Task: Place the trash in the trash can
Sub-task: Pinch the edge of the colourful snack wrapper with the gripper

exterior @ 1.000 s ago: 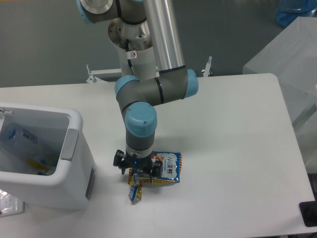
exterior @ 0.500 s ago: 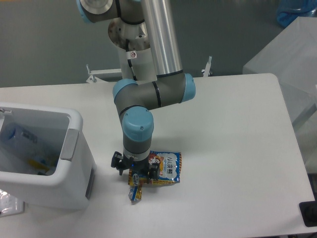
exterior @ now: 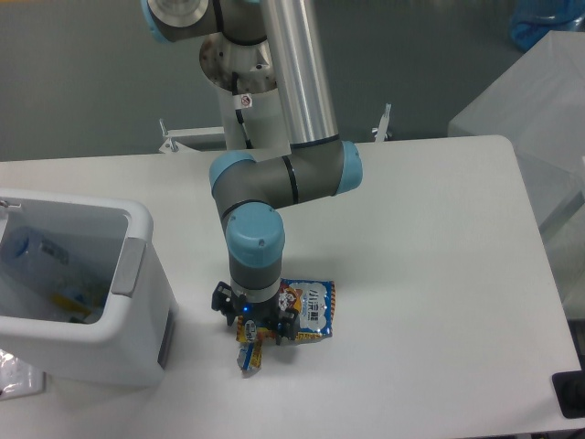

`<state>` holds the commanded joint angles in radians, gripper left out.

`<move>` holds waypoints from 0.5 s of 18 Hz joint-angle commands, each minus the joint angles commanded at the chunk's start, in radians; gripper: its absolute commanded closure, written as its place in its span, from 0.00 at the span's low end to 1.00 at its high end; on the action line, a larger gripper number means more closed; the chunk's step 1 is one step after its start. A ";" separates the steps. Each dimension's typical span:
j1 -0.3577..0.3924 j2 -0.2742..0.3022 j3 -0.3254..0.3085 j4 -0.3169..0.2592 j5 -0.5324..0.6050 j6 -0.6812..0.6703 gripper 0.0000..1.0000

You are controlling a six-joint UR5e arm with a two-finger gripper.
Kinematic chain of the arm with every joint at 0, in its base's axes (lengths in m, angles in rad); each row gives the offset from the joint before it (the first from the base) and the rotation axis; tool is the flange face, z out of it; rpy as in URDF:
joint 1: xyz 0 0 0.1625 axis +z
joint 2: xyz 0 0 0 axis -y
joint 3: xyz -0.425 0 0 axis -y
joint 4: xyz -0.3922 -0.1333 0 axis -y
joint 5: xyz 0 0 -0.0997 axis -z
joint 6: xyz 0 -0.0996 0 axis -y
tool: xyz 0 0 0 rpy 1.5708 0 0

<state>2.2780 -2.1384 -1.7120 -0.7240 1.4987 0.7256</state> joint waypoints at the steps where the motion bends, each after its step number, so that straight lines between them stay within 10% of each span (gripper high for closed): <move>1: 0.000 -0.002 0.006 0.000 0.000 0.003 0.00; 9: -0.002 -0.014 -0.006 0.000 0.000 0.038 0.00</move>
<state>2.2764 -2.1522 -1.7181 -0.7240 1.4987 0.7639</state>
